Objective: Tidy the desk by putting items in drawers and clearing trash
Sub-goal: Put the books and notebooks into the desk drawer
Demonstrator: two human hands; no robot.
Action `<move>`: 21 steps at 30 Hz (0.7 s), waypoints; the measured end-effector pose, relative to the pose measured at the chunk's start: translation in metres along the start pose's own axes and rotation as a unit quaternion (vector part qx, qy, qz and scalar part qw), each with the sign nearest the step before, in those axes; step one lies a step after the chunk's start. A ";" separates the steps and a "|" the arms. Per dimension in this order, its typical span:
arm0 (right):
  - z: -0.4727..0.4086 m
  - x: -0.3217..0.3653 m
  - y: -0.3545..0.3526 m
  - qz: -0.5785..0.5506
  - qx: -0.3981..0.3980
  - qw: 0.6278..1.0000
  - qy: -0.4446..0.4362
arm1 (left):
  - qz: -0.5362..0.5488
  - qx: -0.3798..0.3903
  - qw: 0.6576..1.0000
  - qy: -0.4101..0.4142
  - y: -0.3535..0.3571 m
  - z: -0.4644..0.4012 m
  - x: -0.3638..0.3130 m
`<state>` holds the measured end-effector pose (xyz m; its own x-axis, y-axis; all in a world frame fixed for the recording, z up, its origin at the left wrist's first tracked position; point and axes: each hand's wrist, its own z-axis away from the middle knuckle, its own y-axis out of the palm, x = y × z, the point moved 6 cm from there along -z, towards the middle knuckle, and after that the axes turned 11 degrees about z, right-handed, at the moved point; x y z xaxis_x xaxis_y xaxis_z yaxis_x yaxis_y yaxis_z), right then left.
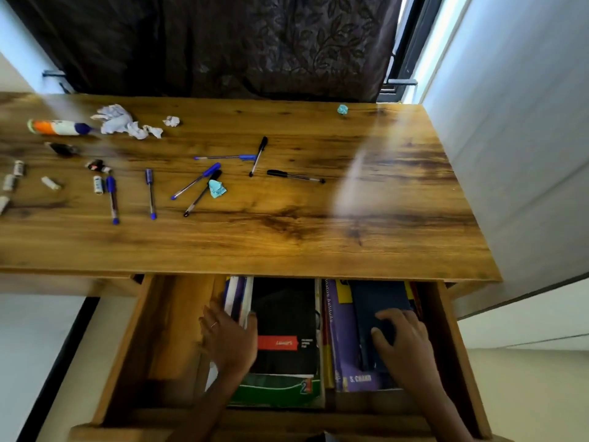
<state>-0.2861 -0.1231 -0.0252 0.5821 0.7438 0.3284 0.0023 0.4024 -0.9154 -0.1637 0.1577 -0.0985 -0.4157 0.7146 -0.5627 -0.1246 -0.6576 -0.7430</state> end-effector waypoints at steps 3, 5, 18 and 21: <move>-0.005 0.025 0.008 0.004 0.014 0.999 -0.032 | 0.023 0.019 0.998 -0.055 0.008 0.003 0.012; -0.007 0.034 0.011 -0.002 0.020 0.999 -0.044 | 0.027 0.015 0.997 -0.072 0.013 0.008 0.008; -0.015 0.057 0.021 -0.051 0.074 0.989 -0.117 | -0.018 0.061 0.994 -0.084 0.022 0.007 0.007; -0.017 0.071 0.016 -0.093 0.087 0.982 -0.140 | 0.036 0.014 0.999 -0.010 0.006 0.014 -0.002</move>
<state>-0.2309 -0.0728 -0.0209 0.3389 0.7566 0.5592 -0.0657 0.6119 -0.7882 -0.1764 0.1487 -0.0967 -0.4428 0.6599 -0.6071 -0.1177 -0.7140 -0.6902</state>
